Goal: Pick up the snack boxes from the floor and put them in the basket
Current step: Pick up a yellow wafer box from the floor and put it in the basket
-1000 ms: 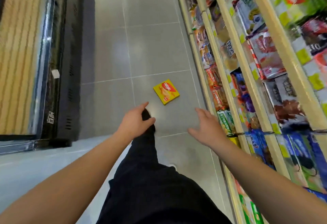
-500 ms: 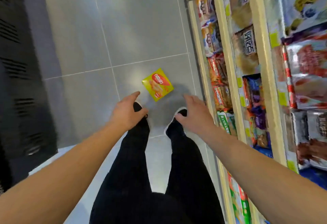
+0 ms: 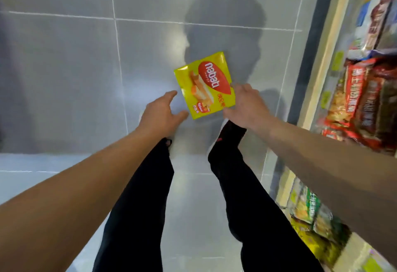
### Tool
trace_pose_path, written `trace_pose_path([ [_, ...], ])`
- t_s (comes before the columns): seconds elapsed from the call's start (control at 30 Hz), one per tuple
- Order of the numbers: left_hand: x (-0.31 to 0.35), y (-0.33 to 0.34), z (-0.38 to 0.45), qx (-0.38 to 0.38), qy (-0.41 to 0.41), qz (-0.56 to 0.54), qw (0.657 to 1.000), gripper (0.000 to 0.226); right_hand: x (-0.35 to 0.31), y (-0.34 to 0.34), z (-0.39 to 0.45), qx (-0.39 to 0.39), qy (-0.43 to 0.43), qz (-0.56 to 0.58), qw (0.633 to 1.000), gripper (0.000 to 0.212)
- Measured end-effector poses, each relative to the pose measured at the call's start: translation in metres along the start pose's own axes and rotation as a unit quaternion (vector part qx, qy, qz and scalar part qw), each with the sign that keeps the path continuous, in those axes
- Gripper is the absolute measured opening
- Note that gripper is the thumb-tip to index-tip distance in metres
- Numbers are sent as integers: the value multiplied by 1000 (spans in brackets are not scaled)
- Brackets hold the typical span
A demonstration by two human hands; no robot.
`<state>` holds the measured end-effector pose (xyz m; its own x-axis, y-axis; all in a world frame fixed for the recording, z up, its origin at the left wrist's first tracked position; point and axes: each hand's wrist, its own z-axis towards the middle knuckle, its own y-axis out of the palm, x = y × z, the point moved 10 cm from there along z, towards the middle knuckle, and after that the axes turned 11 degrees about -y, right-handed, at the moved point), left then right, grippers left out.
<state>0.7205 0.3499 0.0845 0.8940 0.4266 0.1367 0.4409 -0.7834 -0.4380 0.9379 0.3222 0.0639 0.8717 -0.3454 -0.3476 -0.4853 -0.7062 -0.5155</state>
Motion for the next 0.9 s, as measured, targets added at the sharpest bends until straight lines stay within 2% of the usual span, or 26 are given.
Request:
trace_pose_path([
  [0.17, -18, 67, 104, -4, -85, -116, 990, 73, 67, 41, 101, 45, 71, 83, 993, 65],
  [0.23, -27, 90, 135, -4, -110, -167, 980, 64, 93, 61, 123, 64, 107, 137, 983, 63],
  [0.37, -26, 116, 158, -5, -101, -260, 960, 46, 108, 90, 142, 96, 128, 205, 965, 61],
  [0.47, -22, 123, 143, -43, -96, -337, 936, 52, 105, 100, 126, 111, 164, 259, 945, 66],
  [0.6, -16, 95, 101, -52, -79, -347, 933, 74, 91, 103, 75, 108, 195, 342, 913, 73],
  [0.77, 3, 26, 10, -45, -60, -285, 956, 69, 51, 38, -34, 121, 191, 401, 888, 37],
  [0.83, 10, -1, -34, -57, -76, -299, 950, 71, 35, 0, -73, 117, 172, 398, 894, 41],
  [0.9, 26, -30, -89, -83, -73, -332, 937, 63, 14, -43, -117, 114, 153, 395, 899, 46],
])
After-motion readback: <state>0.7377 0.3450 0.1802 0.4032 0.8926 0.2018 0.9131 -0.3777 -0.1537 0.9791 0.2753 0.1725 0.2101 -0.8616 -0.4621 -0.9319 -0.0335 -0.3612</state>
